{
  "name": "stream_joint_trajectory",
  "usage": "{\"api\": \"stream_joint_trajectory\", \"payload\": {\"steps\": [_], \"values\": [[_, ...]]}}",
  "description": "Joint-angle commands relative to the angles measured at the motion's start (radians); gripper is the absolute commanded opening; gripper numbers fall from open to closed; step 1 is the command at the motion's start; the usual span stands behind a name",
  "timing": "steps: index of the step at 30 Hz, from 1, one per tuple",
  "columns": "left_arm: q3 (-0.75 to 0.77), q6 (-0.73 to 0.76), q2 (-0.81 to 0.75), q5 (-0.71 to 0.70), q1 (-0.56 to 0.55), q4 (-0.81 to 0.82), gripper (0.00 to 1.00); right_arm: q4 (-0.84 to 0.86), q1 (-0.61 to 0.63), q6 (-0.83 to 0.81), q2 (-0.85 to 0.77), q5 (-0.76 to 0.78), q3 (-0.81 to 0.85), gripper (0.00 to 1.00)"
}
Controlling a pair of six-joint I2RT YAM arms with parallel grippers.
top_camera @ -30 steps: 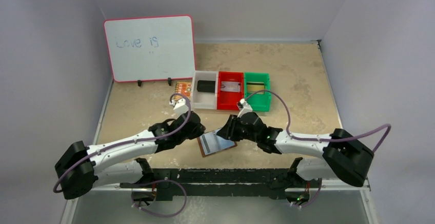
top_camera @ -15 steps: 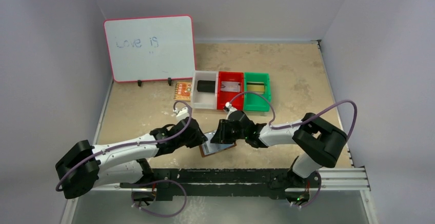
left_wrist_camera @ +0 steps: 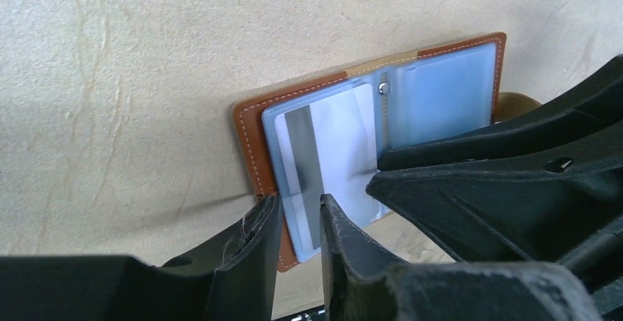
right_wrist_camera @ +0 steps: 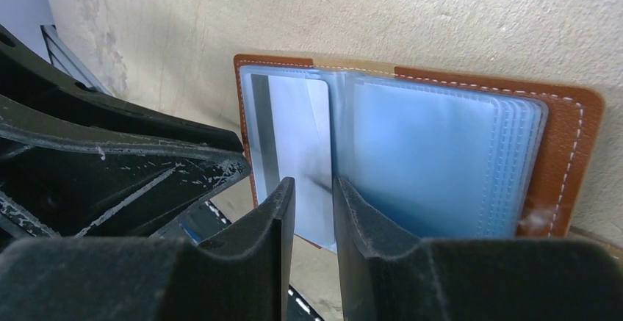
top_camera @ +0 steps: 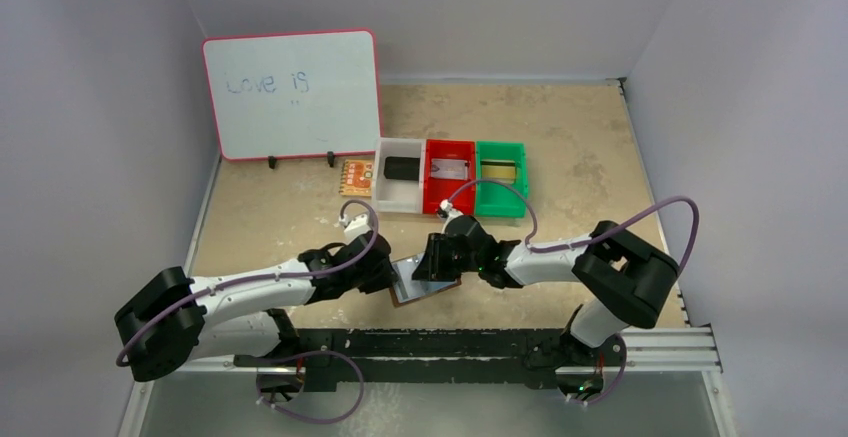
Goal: Take the credit cards out of the card holder
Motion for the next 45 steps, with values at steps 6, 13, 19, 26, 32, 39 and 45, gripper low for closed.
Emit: {"api": "stream_joint_trajectory", "payload": {"steps": [6, 13, 19, 26, 32, 39, 45], "values": [[-0.019, 0.024, 0.058, 0.028, -0.005, 0.066, 0.26, -0.025, -0.002, -0.003, 0.028, -0.008, 0.041, 0.28], [-0.019, 0.034, 0.091, 0.003, -0.007, 0.051, 0.1, 0.022, -0.004, 0.028, 0.012, -0.027, 0.022, 0.19], [-0.029, 0.042, 0.076, -0.028, -0.007, 0.028, 0.0, 0.134, -0.037, 0.072, -0.004, -0.095, -0.026, 0.04], [-0.015, 0.063, 0.075, -0.048, -0.006, 0.016, 0.03, 0.268, -0.085, 0.134, -0.016, -0.15, -0.112, 0.0], [0.019, 0.081, 0.074, -0.067, -0.007, -0.009, 0.12, 0.266, -0.093, 0.141, -0.028, -0.141, -0.127, 0.0], [0.054, 0.115, 0.106, -0.067, -0.007, -0.016, 0.0, 0.238, -0.098, 0.131, -0.017, -0.137, -0.118, 0.05], [0.061, 0.136, 0.124, -0.058, -0.007, -0.013, 0.0, 0.228, -0.098, 0.122, 0.031, -0.151, -0.101, 0.25]]}}
